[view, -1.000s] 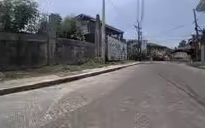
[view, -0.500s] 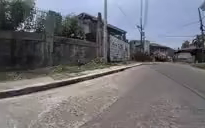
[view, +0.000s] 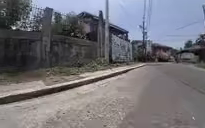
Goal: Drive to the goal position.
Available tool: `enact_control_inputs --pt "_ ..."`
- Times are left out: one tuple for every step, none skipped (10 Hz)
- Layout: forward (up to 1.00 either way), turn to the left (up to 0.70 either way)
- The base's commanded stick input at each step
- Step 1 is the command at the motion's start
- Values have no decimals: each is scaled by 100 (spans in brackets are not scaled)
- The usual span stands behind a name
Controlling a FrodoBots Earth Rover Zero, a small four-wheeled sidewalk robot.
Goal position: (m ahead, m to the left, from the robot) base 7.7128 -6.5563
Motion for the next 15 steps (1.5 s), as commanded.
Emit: enact_control_inputs --pt "100 -2" --pt "100 -11" --pt "100 -34" --pt "100 -40" --pt "100 -40" --pt "100 -40" --pt "100 -40" --pt "100 -40" --pt "100 -40" --pt "100 -40" --pt "100 -40" --pt "100 -40" --pt "100 -40" --pt "100 -40" --pt "100 -40"
